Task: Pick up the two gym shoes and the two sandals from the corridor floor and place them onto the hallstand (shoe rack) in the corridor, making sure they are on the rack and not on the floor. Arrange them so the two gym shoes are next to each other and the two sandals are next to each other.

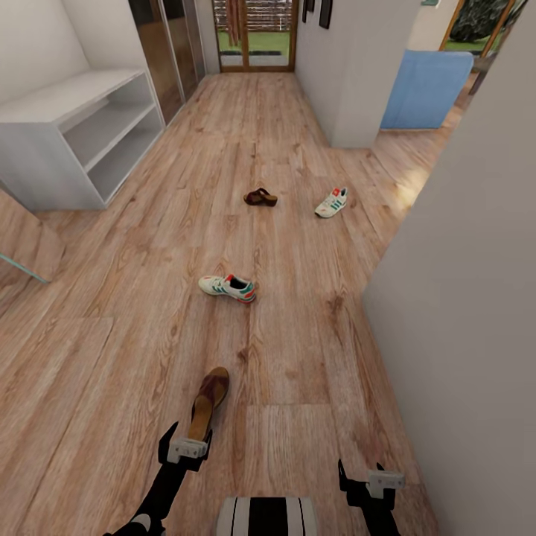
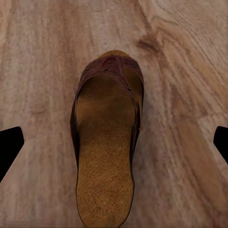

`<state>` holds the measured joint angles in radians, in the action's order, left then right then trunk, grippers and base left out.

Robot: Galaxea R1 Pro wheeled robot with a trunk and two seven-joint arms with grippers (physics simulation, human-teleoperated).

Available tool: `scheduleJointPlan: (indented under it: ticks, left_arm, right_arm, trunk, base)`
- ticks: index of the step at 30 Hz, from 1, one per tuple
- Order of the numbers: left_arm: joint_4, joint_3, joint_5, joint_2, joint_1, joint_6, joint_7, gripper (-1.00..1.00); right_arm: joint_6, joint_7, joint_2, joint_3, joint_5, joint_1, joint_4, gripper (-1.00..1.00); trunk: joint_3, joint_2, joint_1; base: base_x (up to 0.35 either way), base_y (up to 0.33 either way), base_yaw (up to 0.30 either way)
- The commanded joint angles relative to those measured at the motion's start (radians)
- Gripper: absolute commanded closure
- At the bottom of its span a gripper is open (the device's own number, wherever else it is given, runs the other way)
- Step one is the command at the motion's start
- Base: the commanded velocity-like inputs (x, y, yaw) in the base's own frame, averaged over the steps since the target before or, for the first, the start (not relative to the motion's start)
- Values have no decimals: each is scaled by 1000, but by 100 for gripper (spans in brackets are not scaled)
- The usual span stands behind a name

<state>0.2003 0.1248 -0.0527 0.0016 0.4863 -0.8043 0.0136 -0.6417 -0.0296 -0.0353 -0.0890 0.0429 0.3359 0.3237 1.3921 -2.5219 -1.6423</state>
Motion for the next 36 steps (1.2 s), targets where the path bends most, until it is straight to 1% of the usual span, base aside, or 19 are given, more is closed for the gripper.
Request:
scheduleJointPlan:
  ticks: [1, 11, 36]
  left_arm:
    - [0, 0, 0, 0, 0, 0, 0, -100]
    - [2, -1, 14, 2, 0, -1, 2, -100]
    - [9, 5, 18, -2, 0, -10, -4, -100]
  right_arm:
    - [0, 0, 0, 0, 0, 0, 0, -100]
    - [0, 0, 0, 0, 0, 0, 0, -100]
    - [-1, 0, 0, 0, 0, 0, 0, -100]
  trunk:
    - [1, 0, 0]
    - [13, 0, 0]
    - [42, 0, 0]
  base:
    - [0, 0, 0]
    - [0, 0, 0]
    - [0, 0, 0]
